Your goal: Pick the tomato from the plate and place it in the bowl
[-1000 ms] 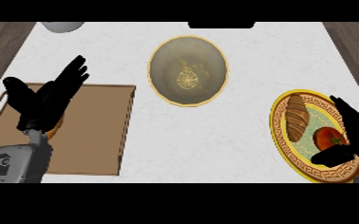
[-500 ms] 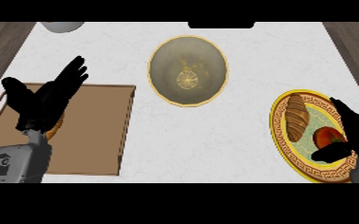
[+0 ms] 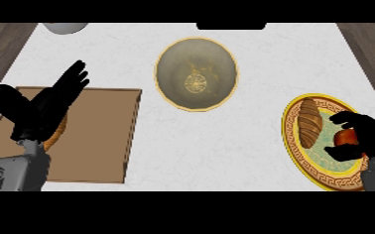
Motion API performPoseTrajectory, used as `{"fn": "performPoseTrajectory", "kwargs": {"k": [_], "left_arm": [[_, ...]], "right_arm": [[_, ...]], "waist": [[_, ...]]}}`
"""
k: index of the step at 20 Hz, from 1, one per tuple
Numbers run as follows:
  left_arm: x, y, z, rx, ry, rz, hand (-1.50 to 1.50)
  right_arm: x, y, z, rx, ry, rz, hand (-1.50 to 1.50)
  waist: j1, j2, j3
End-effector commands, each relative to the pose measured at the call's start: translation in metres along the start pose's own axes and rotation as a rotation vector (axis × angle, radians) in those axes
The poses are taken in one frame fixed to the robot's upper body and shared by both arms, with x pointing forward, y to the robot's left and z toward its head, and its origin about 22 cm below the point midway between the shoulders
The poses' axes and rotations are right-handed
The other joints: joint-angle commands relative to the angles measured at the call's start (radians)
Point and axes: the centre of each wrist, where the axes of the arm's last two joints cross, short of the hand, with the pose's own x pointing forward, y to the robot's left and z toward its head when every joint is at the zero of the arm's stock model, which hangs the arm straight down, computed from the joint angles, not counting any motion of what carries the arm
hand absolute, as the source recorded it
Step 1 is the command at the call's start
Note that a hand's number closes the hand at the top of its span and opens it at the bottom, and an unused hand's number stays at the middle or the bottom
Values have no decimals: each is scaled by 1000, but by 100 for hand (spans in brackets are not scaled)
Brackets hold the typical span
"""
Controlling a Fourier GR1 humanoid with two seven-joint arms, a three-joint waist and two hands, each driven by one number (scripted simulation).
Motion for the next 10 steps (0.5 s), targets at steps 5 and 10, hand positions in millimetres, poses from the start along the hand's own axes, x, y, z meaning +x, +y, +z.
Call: {"fn": "performPoseTrajectory", "kwargs": {"k": [5,10], "left_arm": [[-22,-27,-9,5,5,-1,0],[-8,5,-7,15,2,-15,0]], "right_arm": [[1,10,-7,-56,-41,25,150],[1,-20,11,-87,-94,27,150]], "waist": [[-1,1,1],[-4,0,1]]}}
